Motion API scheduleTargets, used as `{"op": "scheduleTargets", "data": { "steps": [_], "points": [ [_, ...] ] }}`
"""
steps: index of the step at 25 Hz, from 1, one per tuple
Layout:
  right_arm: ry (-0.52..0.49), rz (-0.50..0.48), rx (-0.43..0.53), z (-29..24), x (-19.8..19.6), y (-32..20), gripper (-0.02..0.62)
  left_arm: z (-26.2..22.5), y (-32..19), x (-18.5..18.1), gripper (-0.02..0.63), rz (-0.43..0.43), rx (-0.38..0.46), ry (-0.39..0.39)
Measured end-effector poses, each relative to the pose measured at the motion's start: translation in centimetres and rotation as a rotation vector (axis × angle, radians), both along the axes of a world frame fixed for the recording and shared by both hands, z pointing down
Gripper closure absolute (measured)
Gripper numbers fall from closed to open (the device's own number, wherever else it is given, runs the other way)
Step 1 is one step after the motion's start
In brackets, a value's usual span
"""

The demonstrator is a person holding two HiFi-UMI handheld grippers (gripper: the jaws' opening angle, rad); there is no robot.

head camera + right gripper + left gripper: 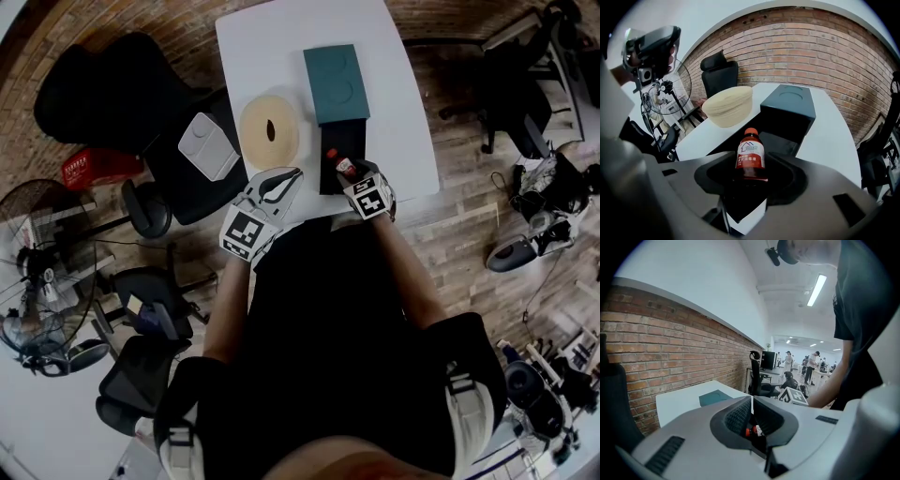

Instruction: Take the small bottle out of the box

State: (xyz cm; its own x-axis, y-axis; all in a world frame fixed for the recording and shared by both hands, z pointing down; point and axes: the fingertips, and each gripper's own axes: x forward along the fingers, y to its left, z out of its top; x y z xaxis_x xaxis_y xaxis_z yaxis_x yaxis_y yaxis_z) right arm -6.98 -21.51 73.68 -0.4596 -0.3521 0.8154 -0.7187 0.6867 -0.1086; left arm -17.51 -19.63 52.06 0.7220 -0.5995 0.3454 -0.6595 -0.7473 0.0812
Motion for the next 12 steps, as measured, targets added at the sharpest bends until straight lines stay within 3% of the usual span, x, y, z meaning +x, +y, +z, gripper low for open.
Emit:
{"op": "scheduleTargets", "data": {
  "steps": [12],
  "points": [
    [-0.054,-0.053,0.053,-4.2,1.8,-0.1,0.397,-1.2,1.0,2.2,0.575,-0.053,0.010,0.014]
  ]
}}
